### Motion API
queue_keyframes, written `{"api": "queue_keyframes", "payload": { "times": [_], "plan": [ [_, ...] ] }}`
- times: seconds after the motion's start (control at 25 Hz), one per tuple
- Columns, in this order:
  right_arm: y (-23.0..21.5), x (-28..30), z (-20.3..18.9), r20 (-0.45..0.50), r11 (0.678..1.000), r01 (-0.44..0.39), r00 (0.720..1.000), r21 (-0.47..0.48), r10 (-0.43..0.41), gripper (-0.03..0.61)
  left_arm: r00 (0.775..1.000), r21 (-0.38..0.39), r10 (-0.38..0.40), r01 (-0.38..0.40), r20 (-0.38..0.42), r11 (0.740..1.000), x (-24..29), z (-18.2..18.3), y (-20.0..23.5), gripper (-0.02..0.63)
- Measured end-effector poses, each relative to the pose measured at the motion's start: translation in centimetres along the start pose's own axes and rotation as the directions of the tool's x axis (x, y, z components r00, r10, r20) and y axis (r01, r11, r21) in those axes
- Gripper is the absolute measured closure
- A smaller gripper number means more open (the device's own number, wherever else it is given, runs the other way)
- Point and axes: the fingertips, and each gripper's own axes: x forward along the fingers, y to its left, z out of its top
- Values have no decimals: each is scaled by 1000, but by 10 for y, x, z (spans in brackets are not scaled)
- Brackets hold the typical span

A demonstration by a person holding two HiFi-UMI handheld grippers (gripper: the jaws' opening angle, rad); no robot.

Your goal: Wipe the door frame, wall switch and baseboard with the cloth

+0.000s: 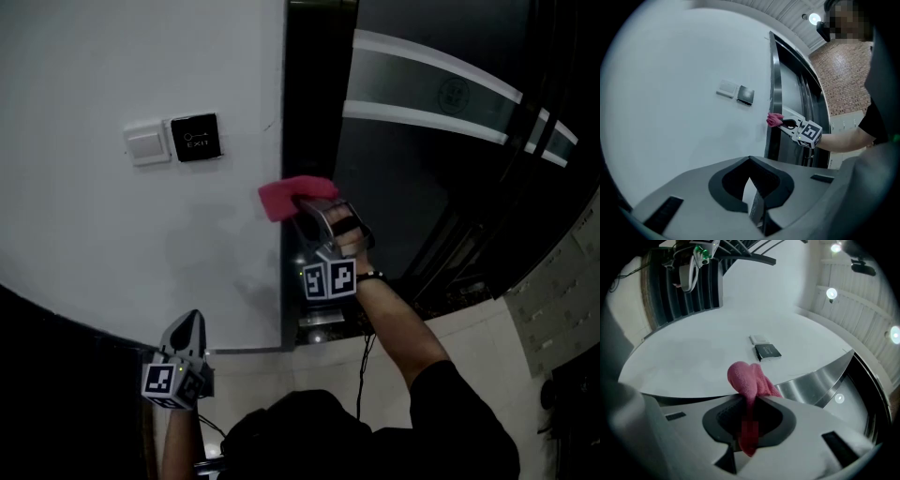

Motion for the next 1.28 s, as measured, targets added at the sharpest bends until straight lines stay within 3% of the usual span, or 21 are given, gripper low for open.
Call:
{"api": "queue_keyframes", "payload": {
  "times": [0.76,1.28],
  "plan": [
    [86,-26,-27,-106,985,-154,981,75,161,515,995,-15,-47,46,-91,999,-10,-26,-9,614],
    [138,-39,-34,-126,964,-223,962,143,241,514,986,-49,-10,2,-165,999,-21,-53,3,614]
  ]
}}
